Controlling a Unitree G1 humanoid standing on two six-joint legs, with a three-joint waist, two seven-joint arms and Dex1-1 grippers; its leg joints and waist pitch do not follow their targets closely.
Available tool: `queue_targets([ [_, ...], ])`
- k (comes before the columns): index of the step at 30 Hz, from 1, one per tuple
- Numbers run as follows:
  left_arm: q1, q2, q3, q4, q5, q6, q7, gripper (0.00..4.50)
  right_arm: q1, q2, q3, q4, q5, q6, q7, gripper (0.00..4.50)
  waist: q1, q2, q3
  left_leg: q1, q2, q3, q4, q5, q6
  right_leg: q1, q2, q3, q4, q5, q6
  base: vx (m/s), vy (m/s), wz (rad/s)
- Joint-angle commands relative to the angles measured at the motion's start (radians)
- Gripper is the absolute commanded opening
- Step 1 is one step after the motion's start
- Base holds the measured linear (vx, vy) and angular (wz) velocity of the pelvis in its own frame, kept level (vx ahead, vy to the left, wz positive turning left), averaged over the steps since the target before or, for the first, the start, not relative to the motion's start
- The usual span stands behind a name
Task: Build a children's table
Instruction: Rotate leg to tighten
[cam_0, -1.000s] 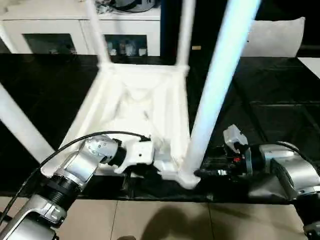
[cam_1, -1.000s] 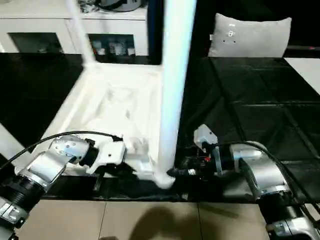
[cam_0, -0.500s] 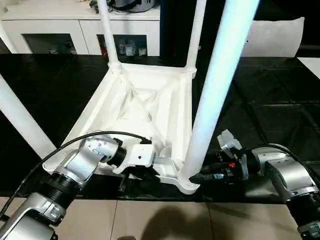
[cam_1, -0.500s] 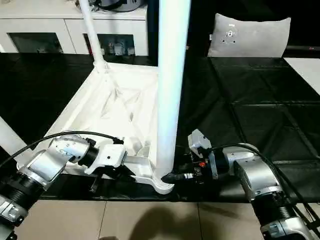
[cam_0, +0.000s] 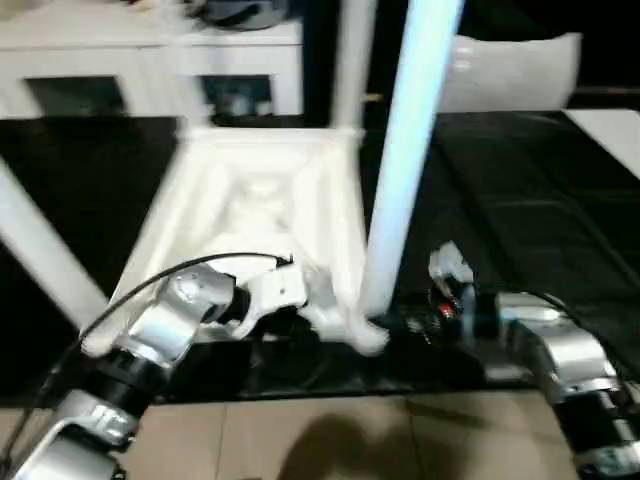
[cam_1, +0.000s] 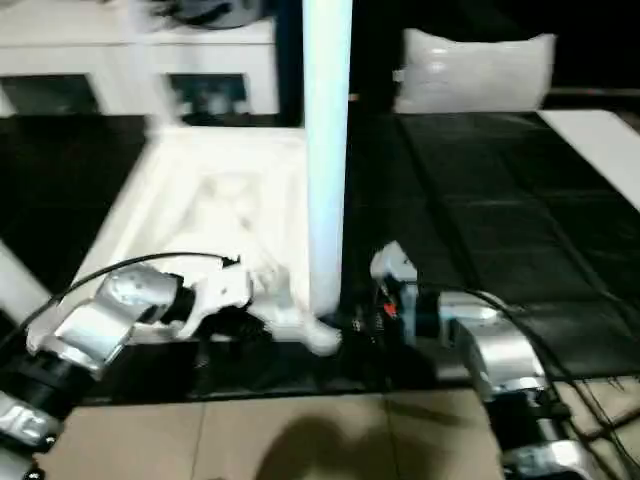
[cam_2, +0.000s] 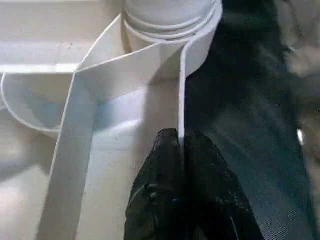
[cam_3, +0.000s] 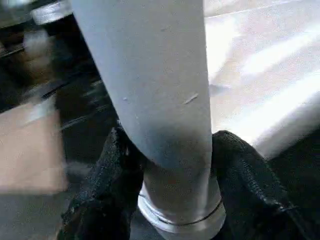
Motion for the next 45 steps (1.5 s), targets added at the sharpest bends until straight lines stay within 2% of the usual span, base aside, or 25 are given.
queue_targets([
  [1, 0.003, -0.091, -0.053, -0.043, -0.041, 0.021, 0.024, 0.00, -0.037, 0.068, 0.039, 0.025, -0.019, 0.029, -0.117, 1.95, 0.000, -0.010, -0.049, -0.015, 0.061, -0.036, -0.069, -0.129, 0.025, 0.063, -0.095, 0.060, -0.131, -0.490, 0.142, 0.000, 0.000, 0.00],
  [2, -0.004, -0.121, -0.040, -0.035, -0.035, 0.048, 0.071, 0.00, -0.039, 0.094, 0.033, 0.028, -0.028, 0.036, -0.170, 1.95, -0.019, -0.008, -0.049, -0.014, 0.060, -0.037, -0.068, -0.144, 0.033, 0.063, -0.096, 0.057, -0.136, -0.491, 0.144, 0.000, 0.000, 0.00],
  [5, -0.029, -0.214, -0.005, -0.011, -0.011, 0.116, 0.222, 0.00, -0.062, 0.184, -0.013, 0.079, -0.067, 0.040, -0.390, 1.93, -0.042, -0.003, -0.050, -0.015, 0.073, -0.046, -0.072, -0.154, 0.032, 0.065, -0.101, 0.058, -0.136, -0.462, 0.121, 0.000, 0.000, 0.00],
  [6, -0.034, -0.232, 0.001, -0.003, -0.003, 0.122, 0.254, 0.00, -0.069, 0.201, -0.026, 0.097, -0.073, 0.037, -0.436, 1.93, -0.049, -0.004, -0.053, -0.015, 0.071, -0.048, -0.073, -0.154, 0.038, 0.065, -0.105, 0.067, -0.130, -0.438, 0.107, 0.000, 0.000, 0.00],
  [7, -0.043, -0.268, 0.012, 0.015, 0.012, 0.125, 0.317, 0.00, -0.080, 0.233, -0.052, 0.126, -0.076, 0.016, -0.502, 1.93, -0.049, -0.004, -0.053, -0.015, 0.071, -0.048, -0.073, -0.154, 0.038, 0.065, -0.105, 0.067, -0.130, -0.438, 0.107, 0.000, 0.000, 0.00],
  [8, -0.048, -0.292, 0.019, 0.028, 0.020, 0.121, 0.357, 0.00, -0.086, 0.253, -0.068, 0.142, -0.070, -0.004, -0.531, 1.93, -0.053, -0.002, -0.055, -0.015, 0.069, -0.045, -0.072, -0.125, 0.044, 0.062, -0.110, 0.074, -0.125, -0.404, 0.075, 0.000, 0.000, 0.00],
  [10, -0.048, -0.301, 0.018, 0.027, 0.021, 0.120, 0.364, 0.00, -0.088, 0.264, -0.074, 0.143, -0.064, -0.013, -0.531, 1.93, -0.049, -0.001, -0.060, -0.020, 0.071, -0.045, -0.072, -0.084, 0.059, 0.066, -0.112, 0.084, -0.112, -0.345, 0.049, 0.000, 0.000, 0.00],
  [11, -0.047, -0.303, 0.017, 0.025, 0.021, 0.122, 0.364, 0.00, -0.088, 0.269, -0.076, 0.141, -0.062, -0.017, -0.529, 2.27, -0.049, -0.002, -0.060, -0.022, 0.075, -0.047, -0.073, -0.066, 0.067, 0.066, -0.113, 0.087, -0.105, -0.319, 0.037, 0.000, 0.000, 0.00],
  [12, -0.045, -0.298, 0.013, 0.018, 0.030, 0.122, 0.359, 0.00, -0.080, 0.268, -0.076, 0.126, -0.056, -0.027, -0.507, 2.27, -0.047, -0.001, -0.062, -0.024, 0.080, -0.049, -0.071, -0.030, 0.080, 0.065, -0.115, 0.093, -0.093, -0.267, 0.012, 0.000, 0.000, 0.00],
  [13, -0.045, -0.296, 0.012, 0.017, 0.031, 0.121, 0.358, 0.00, -0.078, 0.268, -0.077, 0.123, -0.054, -0.028, -0.502, 2.61, -0.047, -0.001, -0.064, -0.026, 0.083, -0.050, -0.071, -0.011, 0.085, 0.068, -0.118, 0.096, -0.084, -0.235, -0.003, 0.000, 0.000, 0.00],
  [14, -0.042, -0.279, 0.004, 0.015, 0.039, 0.100, 0.341, 0.00, -0.065, 0.257, -0.075, 0.103, -0.050, -0.036, -0.472, 2.64, -0.043, -0.003, -0.068, -0.030, 0.085, -0.050, -0.066, 0.051, 0.108, 0.068, -0.120, 0.105, -0.063, -0.131, -0.042, 0.000, 0.000, 0.00],
  [16, -0.039, -0.268, 0.000, 0.013, 0.040, 0.087, 0.326, 0.00, -0.055, 0.245, -0.072, 0.091, -0.049, -0.046, -0.449, 2.74, -0.034, -0.004, -0.070, -0.030, 0.081, -0.044, -0.063, 0.078, 0.127, 0.067, -0.121, 0.107, -0.055, -0.094, -0.063, 0.000, 0.000, 0.00],
  [17, -0.037, -0.259, -0.002, 0.013, 0.040, 0.080, 0.316, 0.00, -0.049, 0.234, -0.072, 0.083, -0.048, -0.058, -0.432, 3.01, -0.029, -0.004, -0.069, -0.031, 0.080, -0.042, -0.062, 0.080, 0.131, 0.068, -0.121, 0.108, -0.055, -0.096, -0.063, 0.000, 0.000, 0.00],
  [19, -0.034, -0.232, -0.003, 0.017, 0.044, 0.064, 0.295, 0.00, -0.032, 0.189, -0.071, 0.063, -0.036, -0.084, -0.369, 3.07, -0.015, -0.006, -0.066, -0.028, 0.076, -0.036, -0.062, 0.059, 0.137, 0.066, -0.119, 0.108, -0.059, -0.133, -0.052, 0.000, 0.000, 0.00],
  [22, -0.034, -0.220, -0.005, 0.019, 0.045, 0.057, 0.283, 0.00, -0.025, 0.168, -0.070, 0.055, -0.033, -0.089, -0.341, 3.34, -0.002, -0.005, -0.065, -0.026, 0.081, -0.037, -0.064, 0.053, 0.132, 0.064, -0.116, 0.108, -0.061, -0.161, -0.036, 0.000, 0.000, 0.00],
  [23, -0.031, -0.177, -0.013, 0.029, 0.049, 0.020, 0.236, 0.00, 0.003, 0.093, -0.064, 0.013, -0.007, -0.088, -0.221, 3.52, 0.004, -0.005, -0.063, -0.027, 0.079, -0.037, -0.064, 0.040, 0.132, 0.067, -0.114, 0.106, -0.065, -0.177, -0.023, 0.000, 0.000, 0.00],
  [25, -0.030, -0.151, -0.019, 0.036, 0.051, -0.004, 0.206, 0.00, 0.018, 0.047, -0.061, -0.012, 0.008, -0.087, -0.148, 3.66, 0.012, -0.005, -0.064, -0.024, 0.081, -0.036, -0.065, 0.027, 0.135, 0.063, -0.113, 0.108, -0.065, -0.188, -0.013, 0.000, 0.000, 0.00],
  [26, -0.032, -0.123, -0.023, 0.047, 0.052, -0.029, 0.174, 0.00, 0.032, -0.013, -0.057, -0.033, 0.025, -0.073, -0.063, 3.78, 0.016, -0.006, -0.063, -0.023, 0.084, -0.037, -0.066, 0.024, 0.132, 0.063, -0.113, 0.107, -0.066, -0.196, -0.010, 0.000, 0.000, 0.00],
  [27, -0.032, -0.123, -0.023, 0.047, 0.052, -0.029, 0.174, 0.00, 0.032, -0.014, -0.057, -0.034, 0.025, -0.073, -0.062, 3.89, 0.021, -0.006, -0.062, -0.022, 0.083, -0.037, -0.065, 0.021, 0.133, 0.063, -0.112, 0.106, -0.069, -0.206, -0.004, 0.000, 0.000, 0.00],
  [29, -0.035, -0.086, -0.032, 0.060, 0.048, -0.068, 0.119, 0.00, 0.041, -0.099, -0.054, -0.052, 0.053, -0.047, 0.067, 4.02, 0.032, -0.009, -0.060, -0.018, 0.080, -0.034, -0.067, -0.009, 0.130, 0.063, -0.111, 0.105, -0.075, -0.253, 0.013, 0.000, 0.000, 0.00],
  [32, -0.034, -0.057, -0.044, 0.060, 0.041, -0.103, 0.059, 0.00, 0.033, -0.139, -0.054, -0.048, 0.070, -0.034, 0.133, 4.22, 0.035, -0.011, -0.060, -0.019, 0.078, -0.035, -0.069, -0.018, 0.113, 0.062, -0.111, 0.102, -0.079, -0.279, 0.025, 0.000, 0.000, 0.00],
  [35, -0.030, -0.003, -0.076, 0.047, 0.021, -0.180, -0.057, 0.00, 0.019, -0.195, -0.017, -0.043, 0.064, -0.041, 0.225, 4.44, 0.039, -0.013, -0.063, -0.021, 0.079, -0.036, -0.067, 0.006, 0.117, 0.062, -0.110, 0.103, -0.073, -0.252, 0.021, 0.000, 0.000, 0.00],
  [40, -0.027, 0.064, -0.121, 0.028, -0.001, -0.265, -0.212, 0.00, -0.004, -0.239, 0.034, -0.028, 0.044, -0.078, 0.325, 4.44, 0.052, -0.010, -0.064, -0.017, 0.086, -0.035, -0.066, 0.026, 0.123, 0.056, -0.112, 0.106, -0.062, -0.213, -0.002, 0.000, 0.000, 0.00],
  [42, -0.027, 0.081, -0.135, 0.017, -0.009, -0.286, -0.261, 0.00, -0.016, -0.239, 0.051, -0.016, 0.041, -0.090, 0.364, 4.18, 0.061, -0.009, -0.063, -0.014, 0.092, -0.035, -0.068, 0.025, 0.114, 0.055, -0.115, 0.108, -0.063, -0.220, -0.014, 0.000, 0.000, 0.00],
  [45, -0.030, 0.093, -0.149, 0.007, -0.016, -0.304, -0.300, 0.00, -0.028, -0.233, 0.068, -0.003, 0.042, -0.096, 0.393, 4.05, 0.071, -0.010, -0.065, -0.011, 0.096, -0.034, -0.068, 0.031, 0.106, 0.054, -0.118, 0.111, -0.057, -0.205, -0.029, 0.000, 0.000, 0.00],
])
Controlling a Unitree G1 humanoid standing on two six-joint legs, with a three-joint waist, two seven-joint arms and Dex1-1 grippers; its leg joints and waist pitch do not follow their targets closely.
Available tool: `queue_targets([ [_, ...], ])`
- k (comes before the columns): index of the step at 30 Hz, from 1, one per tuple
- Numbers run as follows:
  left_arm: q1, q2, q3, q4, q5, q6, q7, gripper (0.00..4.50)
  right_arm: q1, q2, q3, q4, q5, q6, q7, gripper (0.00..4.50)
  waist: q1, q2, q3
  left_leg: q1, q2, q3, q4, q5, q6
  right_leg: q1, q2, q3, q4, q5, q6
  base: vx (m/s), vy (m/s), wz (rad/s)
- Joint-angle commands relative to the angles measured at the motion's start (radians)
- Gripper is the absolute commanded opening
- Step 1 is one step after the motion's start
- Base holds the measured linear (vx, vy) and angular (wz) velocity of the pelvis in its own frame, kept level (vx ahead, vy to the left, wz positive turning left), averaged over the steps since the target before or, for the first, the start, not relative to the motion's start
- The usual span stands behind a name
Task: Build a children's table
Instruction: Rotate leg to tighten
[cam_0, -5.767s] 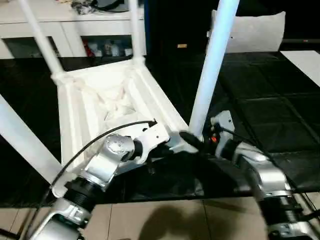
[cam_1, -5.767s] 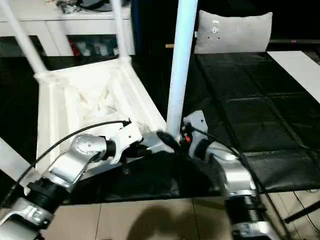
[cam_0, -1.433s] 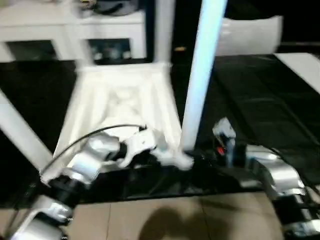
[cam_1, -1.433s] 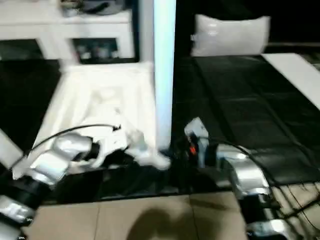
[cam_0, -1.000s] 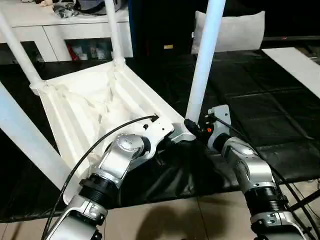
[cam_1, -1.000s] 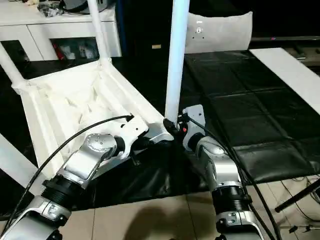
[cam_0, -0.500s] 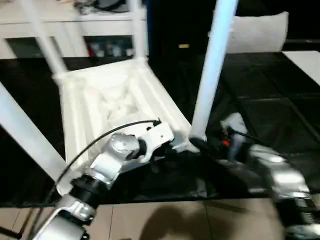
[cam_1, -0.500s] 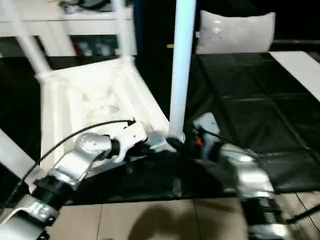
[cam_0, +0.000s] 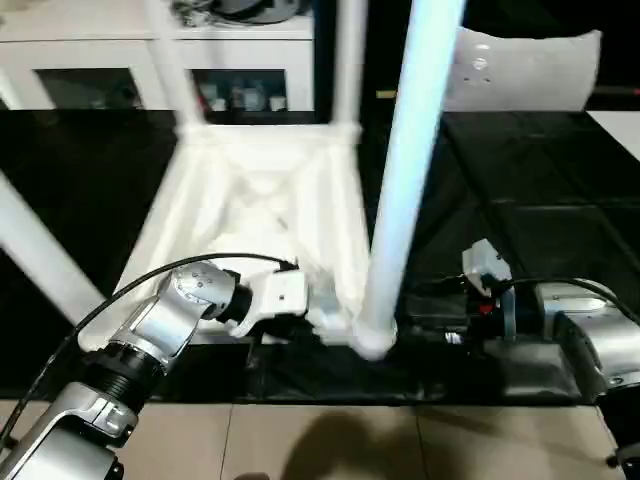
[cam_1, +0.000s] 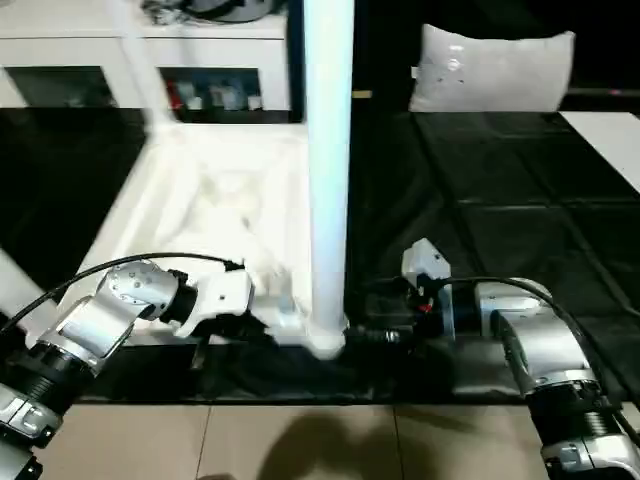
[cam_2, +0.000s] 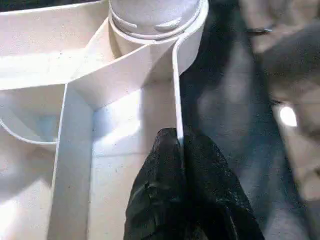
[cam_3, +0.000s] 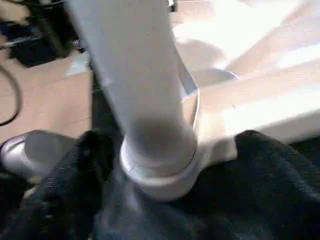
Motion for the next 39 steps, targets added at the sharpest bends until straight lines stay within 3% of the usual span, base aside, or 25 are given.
queue_targets([
  [1, -0.005, 0.000, -0.067, -0.033, 0.005, -0.035, -0.075, 0.00, -0.024, -0.004, 0.014, 0.009, 0.004, -0.011, 0.036, 3.76, -0.005, -0.012, -0.065, -0.006, 0.099, -0.035, -0.068, 0.042, 0.090, 0.061, -0.116, 0.108, -0.059, -0.186, -0.037, 0.000, 0.000, 0.00],
  [8, -0.018, -0.009, -0.075, -0.033, 0.001, -0.052, -0.103, 0.00, -0.026, 0.015, 0.049, 0.011, 0.017, -0.014, 0.087, 3.19, -0.005, -0.013, -0.065, -0.010, 0.092, -0.034, -0.068, 0.032, 0.080, 0.065, -0.113, 0.105, -0.066, -0.226, -0.006, 0.000, 0.000, 0.00],
  [23, -0.014, -0.010, -0.077, -0.027, 0.001, -0.059, -0.111, 0.00, -0.020, 0.034, 0.076, 0.017, 0.024, 0.002, 0.134, 2.06, -0.004, -0.014, -0.066, -0.011, 0.092, -0.034, -0.068, 0.041, 0.077, 0.065, -0.113, 0.105, -0.064, -0.218, -0.003, 0.000, 0.000, 0.00],
  [27, 0.000, -0.025, -0.051, -0.042, -0.017, 0.003, -0.078, 0.00, 0.002, 0.050, 0.056, -0.012, 0.060, 0.041, 0.128, 1.99, -0.004, -0.013, -0.066, -0.011, 0.095, -0.035, -0.067, 0.046, 0.078, 0.064, -0.113, 0.106, -0.064, -0.210, -0.005, 0.000, 0.000, 0.00],
  [30, 0.010, -0.071, -0.013, -0.068, -0.031, 0.131, 0.017, 0.00, 0.017, 0.092, 0.039, -0.049, 0.048, 0.098, -0.004, 1.99, -0.005, -0.013, -0.065, -0.009, 0.097, -0.036, -0.069, 0.046, 0.072, 0.064, -0.114, 0.106, -0.065, -0.211, -0.007, 0.000, 0.000, 0.00],
  [31, 0.013, -0.086, -0.004, -0.073, -0.033, 0.157, 0.043, 0.00, 0.015, 0.115, 0.033, -0.045, 0.030, 0.107, -0.069, 1.99, -0.009, -0.012, -0.062, -0.010, 0.098, -0.037, -0.071, 0.039, 0.061, 0.064, -0.115, 0.105, -0.068, -0.227, -0.008, 0.000, 0.000, 0.00],
  [34, 0.018, -0.116, 0.013, -0.081, -0.032, 0.213, 0.101, 0.00, 0.002, 0.169, 0.020, -0.023, -0.013, 0.113, -0.204, 1.98, -0.025, -0.016, -0.054, -0.008, 0.071, -0.029, -0.075, -0.032, 0.025, 0.068, -0.108, 0.091, -0.101, -0.387, 0.051, 0.000, 0.000, 0.00],
  [39, -0.002, -0.221, 0.064, -0.052, -0.001, 0.310, 0.299, 0.00, -0.050, 0.314, -0.032, 0.056, -0.092, 0.130, -0.539, 1.98, -0.086, -0.018, -0.050, -0.010, 0.055, -0.033, -0.067, -0.106, 0.021, 0.066, -0.095, 0.064, -0.132, -0.474, 0.132, 0.000, 0.000, 0.00],
])
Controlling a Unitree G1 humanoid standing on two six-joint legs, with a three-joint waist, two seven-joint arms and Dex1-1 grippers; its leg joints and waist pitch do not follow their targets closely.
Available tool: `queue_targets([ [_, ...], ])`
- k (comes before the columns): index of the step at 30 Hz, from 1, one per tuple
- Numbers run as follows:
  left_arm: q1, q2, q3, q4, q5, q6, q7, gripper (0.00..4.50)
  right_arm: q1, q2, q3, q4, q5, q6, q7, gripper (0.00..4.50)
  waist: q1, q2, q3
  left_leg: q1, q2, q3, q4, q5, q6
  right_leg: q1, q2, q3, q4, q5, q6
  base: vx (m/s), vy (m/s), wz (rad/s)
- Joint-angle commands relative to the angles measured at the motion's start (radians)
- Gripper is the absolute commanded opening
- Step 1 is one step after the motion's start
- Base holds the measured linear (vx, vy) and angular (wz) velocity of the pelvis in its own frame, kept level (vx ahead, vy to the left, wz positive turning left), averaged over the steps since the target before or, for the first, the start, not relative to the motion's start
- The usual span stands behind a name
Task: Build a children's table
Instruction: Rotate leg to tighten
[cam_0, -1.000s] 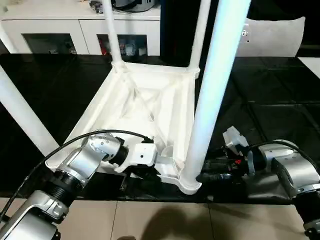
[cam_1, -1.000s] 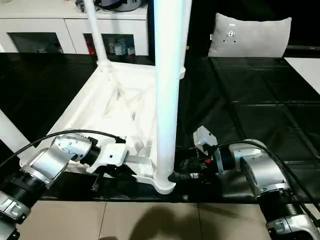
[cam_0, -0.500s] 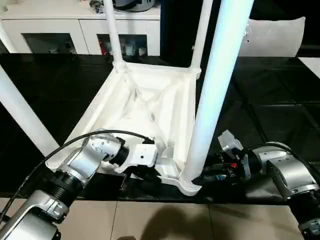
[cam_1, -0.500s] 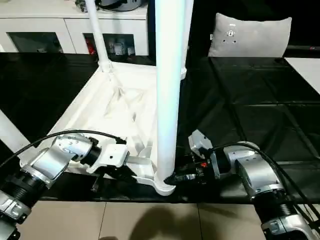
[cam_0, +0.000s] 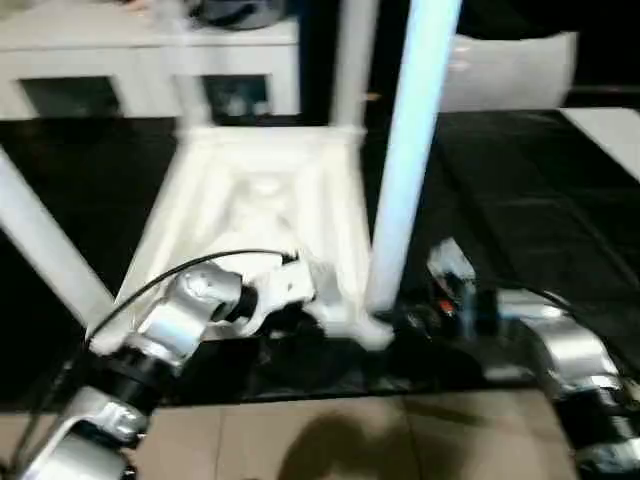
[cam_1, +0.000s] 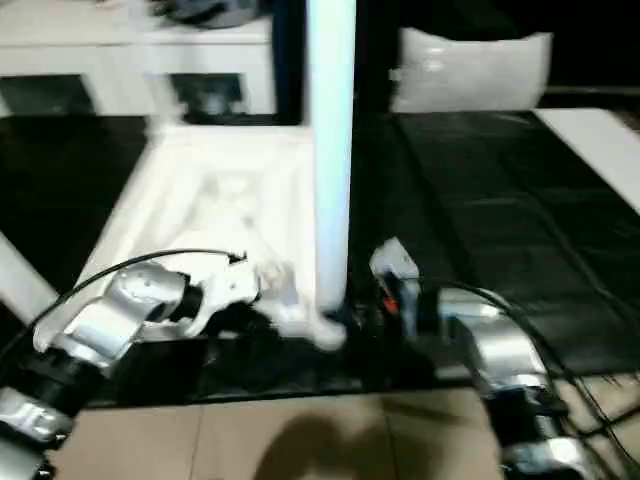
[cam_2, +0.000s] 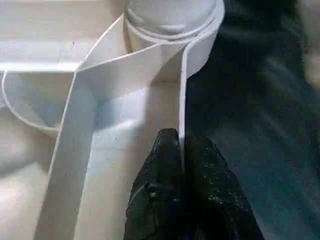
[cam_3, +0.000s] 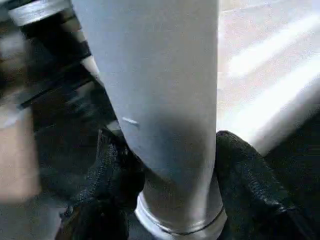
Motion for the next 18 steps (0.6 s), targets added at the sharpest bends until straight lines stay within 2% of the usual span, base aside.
queue_targets([
  [1, -0.020, -0.103, -0.032, -0.026, -0.034, 0.026, 0.061, 0.00, -0.036, 0.088, 0.029, 0.035, -0.027, 0.053, -0.161, 1.98, -0.001, -0.015, -0.050, -0.018, 0.055, -0.034, -0.068, -0.111, 0.038, 0.064, -0.095, 0.066, -0.127, -0.476, 0.133, 0.000, 0.000, 0.00],
  [2, -0.021, -0.107, -0.030, -0.025, -0.031, 0.031, 0.069, 0.00, -0.038, 0.093, 0.027, 0.036, -0.029, 0.057, -0.173, 1.98, -0.008, -0.010, -0.050, -0.013, 0.060, -0.037, -0.068, -0.117, 0.040, 0.060, -0.096, 0.064, -0.132, -0.475, 0.127, 0.000, 0.000, 0.00],
  [3, -0.026, -0.138, -0.026, -0.032, -0.005, 0.065, 0.129, 0.00, -0.044, 0.135, 0.007, 0.039, -0.046, 0.075, -0.278, 1.96, -0.018, -0.011, -0.052, -0.017, 0.065, -0.041, -0.070, -0.112, 0.041, 0.064, -0.099, 0.068, -0.128, -0.452, 0.118, 0.000, 0.000, 0.00],
  [5, -0.027, -0.169, -0.021, -0.038, 0.012, 0.097, 0.185, 0.00, -0.044, 0.168, -0.009, 0.038, -0.064, 0.084, -0.352, 1.96, -0.022, -0.009, -0.052, -0.018, 0.067, -0.043, -0.071, -0.106, 0.041, 0.063, -0.101, 0.070, -0.125, -0.436, 0.109, 0.000, 0.000, 0.00],
  [7, -0.025, -0.203, -0.018, -0.037, 0.029, 0.102, 0.248, 0.00, -0.050, 0.197, -0.027, 0.056, -0.087, 0.062, -0.430, 1.96, -0.022, -0.009, -0.056, -0.020, 0.068, -0.043, -0.072, -0.079, 0.049, 0.063, -0.106, 0.080, -0.114, -0.390, 0.083, 0.000, 0.000, 0.00],
  [9, -0.023, -0.217, -0.018, -0.036, 0.035, 0.105, 0.270, 0.00, -0.051, 0.209, -0.036, 0.063, -0.086, 0.049, -0.449, 1.96, -0.018, -0.008, -0.058, -0.021, 0.071, -0.043, -0.072, -0.045, 0.061, 0.063, -0.109, 0.087, -0.105, -0.344, 0.056, 0.000, 0.000, 0.00],
  [11, -0.017, -0.244, -0.022, -0.037, 0.043, 0.113, 0.300, 0.00, -0.041, 0.228, -0.059, 0.053, -0.055, 0.019, -0.444, 2.64, -0.016, -0.004, -0.061, -0.019, 0.080, -0.044, -0.072, -0.017, 0.073, 0.060, -0.113, 0.095, -0.093, -0.289, 0.022, 0.000, 0.000, 0.00],
  [12, -0.017, -0.243, -0.027, -0.037, 0.046, 0.105, 0.298, 0.00, -0.019, 0.208, -0.054, 0.021, -0.041, 0.011, -0.392, 2.64, -0.012, -0.005, -0.064, -0.024, 0.083, -0.046, -0.070, 0.011, 0.082, 0.066, -0.116, 0.098, -0.081, -0.238, 0.002, 0.000, 0.000, 0.00],
  [14, -0.018, -0.236, -0.030, -0.037, 0.050, 0.096, 0.292, 0.00, -0.004, 0.186, -0.047, 0.002, -0.038, 0.008, -0.358, 2.71, -0.001, -0.005, -0.067, -0.023, 0.091, -0.046, -0.067, 0.068, 0.110, 0.066, -0.118, 0.106, -0.062, -0.135, -0.039, 0.000, 0.000, 0.00],
  [15, -0.019, -0.228, -0.031, -0.036, 0.050, 0.090, 0.283, 0.00, 0.000, 0.174, -0.048, -0.001, -0.035, 0.003, -0.343, 3.00, 0.003, -0.004, -0.067, -0.022, 0.093, -0.045, -0.066, 0.086, 0.118, 0.064, -0.119, 0.108, -0.054, -0.101, -0.057, 0.000, 0.000, 0.00],
  [18, -0.018, -0.186, -0.043, -0.028, 0.052, 0.051, 0.246, 0.00, 0.011, 0.114, -0.059, -0.015, -0.008, -0.009, -0.248, 3.15, 0.016, -0.006, -0.067, -0.025, 0.083, -0.039, -0.063, 0.078, 0.131, 0.068, -0.121, 0.111, -0.052, -0.097, -0.064, 0.000, 0.000, 0.00],
])
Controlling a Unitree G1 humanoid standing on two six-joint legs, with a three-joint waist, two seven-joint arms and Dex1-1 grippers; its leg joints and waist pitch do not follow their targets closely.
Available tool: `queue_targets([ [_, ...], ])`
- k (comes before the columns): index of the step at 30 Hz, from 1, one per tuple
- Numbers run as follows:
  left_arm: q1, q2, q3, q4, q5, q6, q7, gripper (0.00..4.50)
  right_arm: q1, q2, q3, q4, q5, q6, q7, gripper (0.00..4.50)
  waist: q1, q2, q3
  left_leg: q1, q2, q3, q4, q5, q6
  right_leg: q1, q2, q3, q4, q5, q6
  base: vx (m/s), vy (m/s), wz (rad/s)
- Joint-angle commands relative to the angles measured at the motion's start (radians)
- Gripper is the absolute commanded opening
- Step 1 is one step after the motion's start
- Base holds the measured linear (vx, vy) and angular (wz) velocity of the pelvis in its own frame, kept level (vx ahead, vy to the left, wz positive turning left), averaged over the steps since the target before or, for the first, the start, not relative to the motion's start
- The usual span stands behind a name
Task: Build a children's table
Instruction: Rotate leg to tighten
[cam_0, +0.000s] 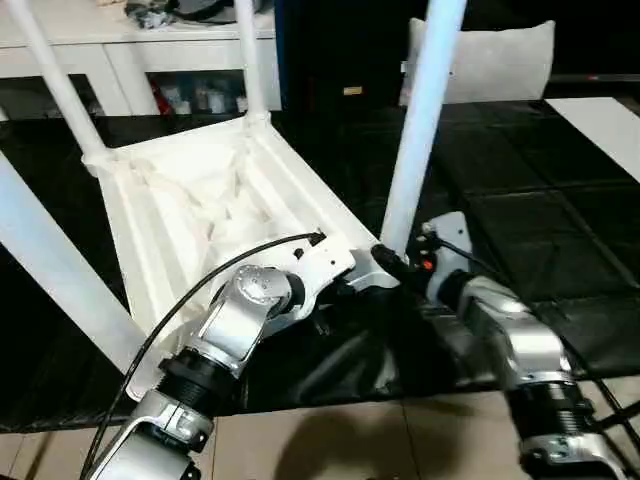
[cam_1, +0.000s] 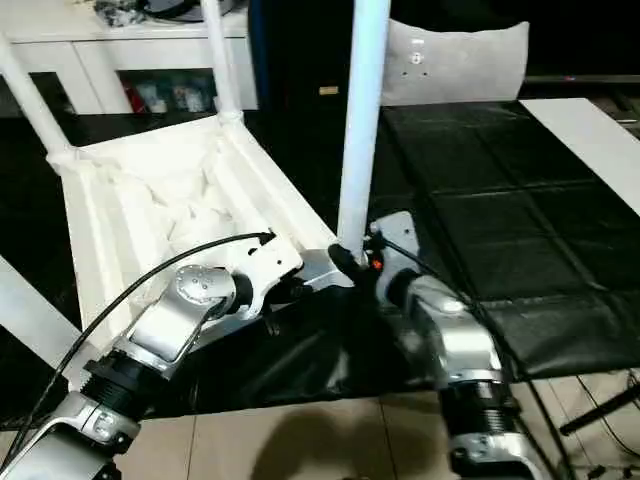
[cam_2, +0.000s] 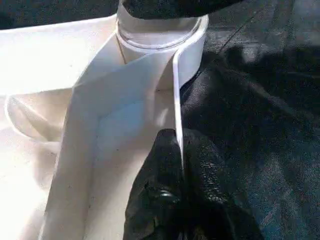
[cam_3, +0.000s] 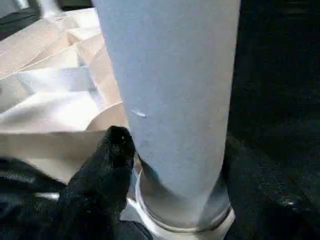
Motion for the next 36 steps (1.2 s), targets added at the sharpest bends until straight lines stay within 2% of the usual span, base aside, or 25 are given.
queue_targets([
  [1, -0.004, 0.006, -0.054, -0.024, -0.013, -0.053, -0.054, 0.00, 0.015, -0.018, 0.043, -0.019, 0.036, 0.002, 0.099, 3.27, 0.012, -0.008, -0.066, -0.018, 0.084, -0.040, -0.063, 0.086, 0.116, 0.074, -0.118, 0.109, -0.055, -0.095, -0.058, 0.000, 0.000, 0.00],
  [3, -0.002, 0.031, -0.055, -0.020, -0.013, -0.071, -0.082, 0.00, 0.022, -0.066, 0.045, -0.035, 0.050, -0.001, 0.174, 3.52, 0.017, -0.006, -0.065, -0.018, 0.085, -0.038, -0.062, 0.080, 0.123, 0.072, -0.116, 0.108, -0.056, -0.107, -0.051, 0.000, 0.000, 0.00],
  [5, -0.001, 0.069, -0.058, -0.015, -0.016, -0.099, -0.130, 0.00, 0.036, -0.133, 0.057, -0.058, 0.063, -0.011, 0.275, 3.62, 0.024, -0.008, -0.065, -0.015, 0.086, -0.037, -0.062, 0.074, 0.121, 0.070, -0.113, 0.107, -0.059, -0.125, -0.040, 0.000, 0.000, 0.00],
  [8, -0.003, 0.109, -0.071, -0.008, -0.015, -0.128, -0.185, 0.00, 0.047, -0.184, 0.065, -0.077, 0.078, -0.019, 0.356, 3.97, 0.036, -0.010, -0.062, -0.011, 0.088, -0.037, -0.066, 0.044, 0.117, 0.068, -0.114, 0.107, -0.064, -0.174, -0.026, 0.000, 0.000, 0.00],
  [10, -0.003, 0.134, -0.082, -0.004, -0.015, -0.153, -0.222, 0.00, 0.051, -0.210, 0.069, -0.085, 0.088, -0.022, 0.403, 3.97, 0.037, -0.010, -0.059, -0.010, 0.088, -0.036, -0.068, 0.022, 0.107, 0.067, -0.112, 0.105, -0.072, -0.217, -0.016, 0.000, 0.000, 0.00],
  [12, -0.002, 0.179, -0.102, 0.003, -0.025, -0.223, -0.302, 0.00, 0.058, -0.264, 0.091, -0.100, 0.104, -0.020, 0.512, 3.97, 0.043, -0.011, -0.059, -0.009, 0.084, -0.036, -0.069, 0.008, 0.097, 0.068, -0.110, 0.104, -0.077, -0.252, 0.003, 0.000, 0.000, 0.00],
  [13, -0.002, 0.179, -0.102, 0.003, -0.025, -0.223, -0.302, 0.00, 0.058, -0.264, 0.091, -0.100, 0.104, -0.020, 0.512, 3.97, 0.043, -0.011, -0.059, -0.009, 0.084, -0.036, -0.069, 0.008, 0.097, 0.068, -0.110, 0.104, -0.077, -0.252, 0.003, 0.000, 0.000, 0.00],
  [14, -0.001, 0.213, -0.123, 0.007, -0.034, -0.287, -0.369, 0.00, 0.061, -0.308, 0.126, -0.105, 0.104, -0.035, 0.604, 3.97, 0.049, -0.014, -0.060, -0.009, 0.086, -0.038, -0.068, 0.017, 0.100, 0.067, -0.109, 0.103, -0.075, -0.241, 0.007, 0.000, 0.000, 0.00],
  [15, -0.002, 0.222, -0.129, 0.010, -0.038, -0.307, -0.388, 0.00, 0.061, -0.319, 0.136, -0.104, 0.104, -0.042, 0.628, 3.97, 0.051, -0.013, -0.062, -0.008, 0.087, -0.037, -0.067, 0.021, 0.101, 0.066, -0.109, 0.105, -0.072, -0.233, 0.008, 0.000, 0.000, 0.00],
  [16, -0.002, 0.225, -0.131, 0.011, -0.039, -0.314, -0.395, 0.00, 0.061, -0.323, 0.140, -0.104, 0.104, -0.045, 0.637, 3.97, 0.054, -0.011, -0.062, -0.008, 0.089, -0.037, -0.066, 0.029, 0.106, 0.065, -0.109, 0.105, -0.068, -0.213, 0.002, 0.000, 0.000, 0.00],
  [17, -0.004, 0.234, -0.139, 0.016, -0.041, -0.331, -0.414, 0.00, 0.058, -0.335, 0.151, -0.101, 0.106, -0.051, 0.667, 3.97, 0.056, -0.016, -0.063, -0.009, 0.093, -0.037, -0.066, 0.040, 0.105, 0.064, -0.112, 0.106, -0.064, -0.194, -0.007, 0.000, 0.000, 0.00],
  [19, -0.007, 0.251, -0.155, 0.021, -0.041, -0.366, -0.455, 0.00, 0.052, -0.350, 0.172, -0.096, 0.103, -0.059, 0.709, 3.97, 0.063, -0.013, -0.064, -0.010, 0.091, -0.039, -0.065, 0.046, 0.104, 0.065, -0.112, 0.105, -0.063, -0.190, -0.009, 0.000, 0.000, 0.00],
  [22, -0.018, 0.281, -0.185, 0.032, -0.052, -0.437, -0.549, 0.00, 0.031, -0.364, 0.207, -0.068, 0.088, -0.082, 0.774, 3.62, 0.068, -0.015, -0.064, -0.010, 0.090, -0.036, -0.066, 0.045, 0.104, 0.065, -0.112, 0.106, -0.062, -0.197, -0.007, 0.000, 0.000, 0.00],
  [24, -0.020, 0.286, -0.190, 0.027, -0.061, -0.446, -0.578, 0.00, 0.021, -0.359, 0.211, -0.052, 0.086, -0.089, 0.784, 3.57, 0.071, -0.016, -0.064, -0.008, 0.092, -0.035, -0.066, 0.044, 0.100, 0.063, -0.112, 0.106, -0.062, -0.203, -0.010, 0.000, 0.000, 0.00],
  [25, -0.021, 0.288, -0.191, 0.028, -0.064, -0.451, -0.587, 0.00, 0.018, -0.360, 0.214, -0.047, 0.088, -0.093, 0.788, 3.26, 0.076, -0.013, -0.065, -0.006, 0.096, -0.035, -0.066, 0.049, 0.096, 0.062, -0.114, 0.107, -0.061, -0.200, -0.017, 0.000, 0.000, 0.00],
  [29, -0.023, 0.300, -0.207, 0.019, -0.063, -0.466, -0.620, 0.00, 0.011, -0.356, 0.224, -0.040, 0.093, -0.095, 0.804, 2.95, 0.084, -0.014, -0.066, -0.007, 0.101, -0.037, -0.066, 0.068, 0.091, 0.063, -0.118, 0.110, -0.052, -0.161, -0.034, 0.000, 0.000, 0.00],
  [32, -0.023, 0.301, -0.215, 0.014, -0.069, -0.486, -0.647, 0.00, 0.009, -0.345, 0.240, -0.041, 0.104, -0.091, 0.832, 2.66, 0.082, -0.018, -0.065, -0.011, 0.092, -0.033, -0.066, 0.047, 0.085, 0.067, -0.116, 0.107, -0.059, -0.200, -0.014, 0.000, 0.000, 0.00],
  [33, -0.023, 0.300, -0.215, 0.013, -0.070, -0.487, -0.648, 0.00, 0.010, -0.345, 0.242, -0.041, 0.106, -0.091, 0.835, 2.66, 0.081, -0.019, -0.065, -0.010, 0.092, -0.033, -0.067, 0.045, 0.084, 0.067, -0.115, 0.107, -0.061, -0.207, -0.010, 0.000, 0.000, 0.00],
  [36, -0.023, 0.299, -0.215, 0.013, -0.071, -0.489, -0.650, 0.00, 0.010, -0.344, 0.245, -0.041, 0.108, -0.091, 0.840, 2.29, 0.081, -0.018, -0.065, -0.010, 0.094, -0.035, -0.067, 0.053, 0.084, 0.065, -0.113, 0.106, -0.061, -0.210, 0.002, 0.000, 0.000, 0.00],
])
